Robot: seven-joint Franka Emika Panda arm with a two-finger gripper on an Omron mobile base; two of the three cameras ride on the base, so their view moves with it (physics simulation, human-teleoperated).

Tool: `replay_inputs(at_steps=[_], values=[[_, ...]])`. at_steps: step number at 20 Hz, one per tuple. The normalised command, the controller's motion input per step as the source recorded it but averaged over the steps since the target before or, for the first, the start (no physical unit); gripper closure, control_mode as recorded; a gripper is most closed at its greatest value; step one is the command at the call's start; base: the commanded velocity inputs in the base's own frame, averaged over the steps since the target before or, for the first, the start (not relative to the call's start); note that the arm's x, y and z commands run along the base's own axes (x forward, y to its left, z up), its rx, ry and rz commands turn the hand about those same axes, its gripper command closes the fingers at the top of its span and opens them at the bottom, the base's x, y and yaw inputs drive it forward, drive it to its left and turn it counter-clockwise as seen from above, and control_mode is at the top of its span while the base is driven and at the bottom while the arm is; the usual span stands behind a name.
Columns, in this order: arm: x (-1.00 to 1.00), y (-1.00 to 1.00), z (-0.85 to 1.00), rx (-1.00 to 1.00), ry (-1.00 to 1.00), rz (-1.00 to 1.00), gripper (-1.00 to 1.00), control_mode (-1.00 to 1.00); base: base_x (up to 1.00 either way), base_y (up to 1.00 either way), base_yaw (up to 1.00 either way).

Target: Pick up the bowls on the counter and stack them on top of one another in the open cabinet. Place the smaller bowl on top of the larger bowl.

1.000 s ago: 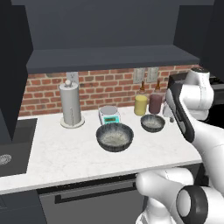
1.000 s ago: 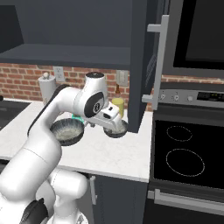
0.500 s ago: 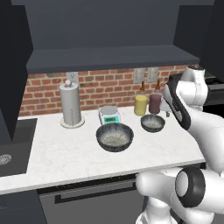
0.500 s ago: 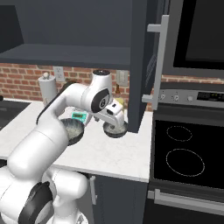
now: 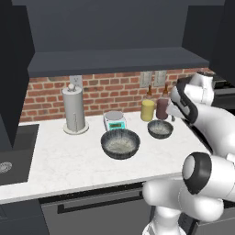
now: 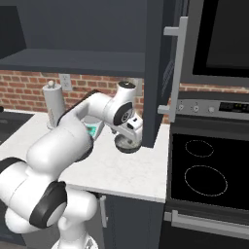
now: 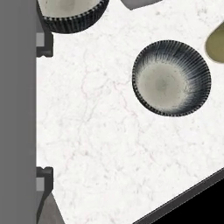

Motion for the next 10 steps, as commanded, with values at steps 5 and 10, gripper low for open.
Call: replay_inputs(at_steps=[5,10], values=[[0.32,-0.04,-0.44,0.04,0.00,-0.01,-1.00,-1.00,0.00,0.00,0.00],[0.30,-0.02,-0.27,0.00,0.00,0.00,-1.00,-1.00,0.00,0.00,0.00]])
